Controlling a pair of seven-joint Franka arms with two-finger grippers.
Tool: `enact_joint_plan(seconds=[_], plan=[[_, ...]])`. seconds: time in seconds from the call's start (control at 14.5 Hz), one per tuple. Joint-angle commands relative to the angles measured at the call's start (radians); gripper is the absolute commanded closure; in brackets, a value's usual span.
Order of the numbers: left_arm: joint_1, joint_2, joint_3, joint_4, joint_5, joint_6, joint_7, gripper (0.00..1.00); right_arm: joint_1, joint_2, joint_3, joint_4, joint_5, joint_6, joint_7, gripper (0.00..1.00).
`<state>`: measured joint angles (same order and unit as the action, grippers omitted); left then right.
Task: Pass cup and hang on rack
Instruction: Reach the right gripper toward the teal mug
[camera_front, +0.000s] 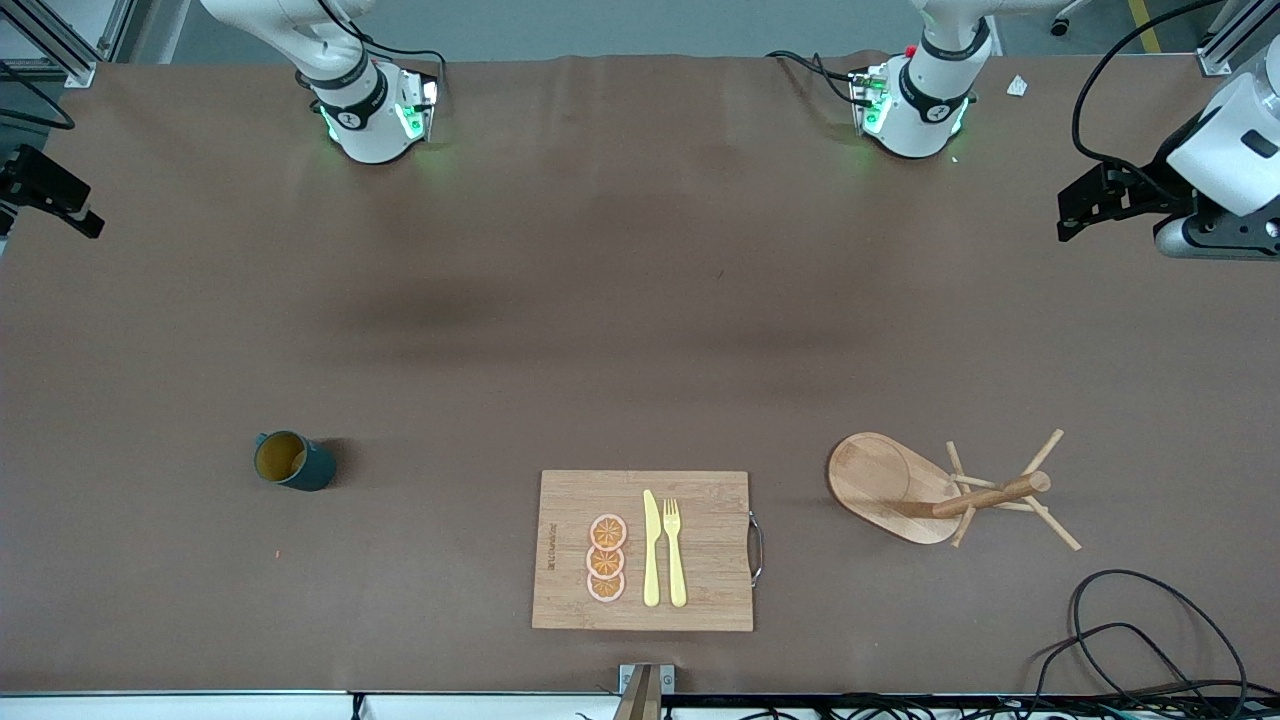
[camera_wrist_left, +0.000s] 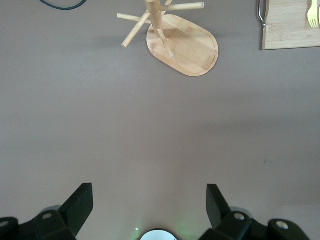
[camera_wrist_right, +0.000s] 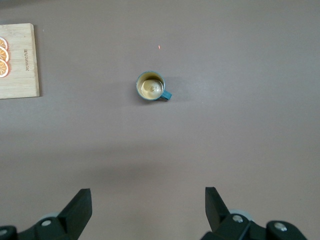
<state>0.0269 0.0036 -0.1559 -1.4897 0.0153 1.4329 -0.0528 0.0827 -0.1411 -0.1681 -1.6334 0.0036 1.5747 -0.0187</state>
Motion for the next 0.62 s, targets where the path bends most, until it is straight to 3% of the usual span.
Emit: enact_joint_plan(seconds=[0.0, 0.34, 0.55], plan=[[0.001, 0.013, -0.004, 0.031, 0.003, -0.02, 0.007, 0.0, 0.011, -0.011, -0.002, -0.005, -0.019, -0.004, 0.019, 0.0], [0.001, 0.013, -0.004, 0.031, 0.003, -0.02, 0.008, 0.0, 0.012, -0.005, -0.001, -0.002, -0.027, 0.005, 0.017, 0.0], [-0.001, 0.013, -0.005, 0.031, 0.002, -0.02, 0.011, 0.0, 0.0, 0.096, -0.005, 0.006, -0.03, 0.048, 0.006, 0.0]])
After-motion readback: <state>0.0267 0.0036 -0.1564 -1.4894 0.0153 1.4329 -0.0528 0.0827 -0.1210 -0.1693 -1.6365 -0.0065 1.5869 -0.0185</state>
